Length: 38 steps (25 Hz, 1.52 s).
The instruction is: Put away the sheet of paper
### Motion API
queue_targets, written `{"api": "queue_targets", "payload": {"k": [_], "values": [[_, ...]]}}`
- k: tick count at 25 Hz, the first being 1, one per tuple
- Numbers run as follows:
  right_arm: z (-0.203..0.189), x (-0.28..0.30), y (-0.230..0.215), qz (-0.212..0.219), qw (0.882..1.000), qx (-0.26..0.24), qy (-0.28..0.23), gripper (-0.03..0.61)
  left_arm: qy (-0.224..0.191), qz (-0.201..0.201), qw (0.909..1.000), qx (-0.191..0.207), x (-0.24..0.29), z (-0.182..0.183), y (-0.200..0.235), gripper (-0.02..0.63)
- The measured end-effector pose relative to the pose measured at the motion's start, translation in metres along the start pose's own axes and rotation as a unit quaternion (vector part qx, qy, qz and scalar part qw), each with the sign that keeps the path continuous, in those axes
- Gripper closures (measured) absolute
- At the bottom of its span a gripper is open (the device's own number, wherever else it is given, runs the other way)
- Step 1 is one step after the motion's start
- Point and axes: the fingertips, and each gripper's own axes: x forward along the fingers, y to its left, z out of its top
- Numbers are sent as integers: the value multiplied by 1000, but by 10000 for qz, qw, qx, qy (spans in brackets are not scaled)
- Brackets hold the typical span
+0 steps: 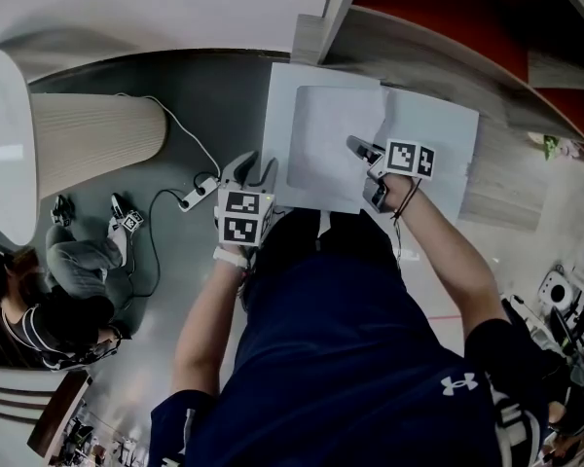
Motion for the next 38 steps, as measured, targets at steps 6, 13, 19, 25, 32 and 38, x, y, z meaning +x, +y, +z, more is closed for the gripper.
{"api": "queue_targets", "payload": {"k": [6,13,19,25,32,38], "values": [[-8,22,16,117,9996,-192,163,560,72,-194,9997,143,4,-5,-3,462],[-12,38,28,127,9995,-248,174,560,132,-393,9988,269,7,-9,-11,462],[-14,38,33,46,9983,-547,210,560,98,-417,9985,329,4,-8,-13,462],[-13,34,30,-329,9937,-1047,238,396,-51,-347,9988,340,-3,-2,-8,462],[1,-15,15,-858,9889,-1141,-415,354,-553,-95,9983,183,-32,18,15,462],[38,-109,13,-1170,9714,-1289,-1618,354,-1436,-94,9891,-321,-82,64,37,463]]}}
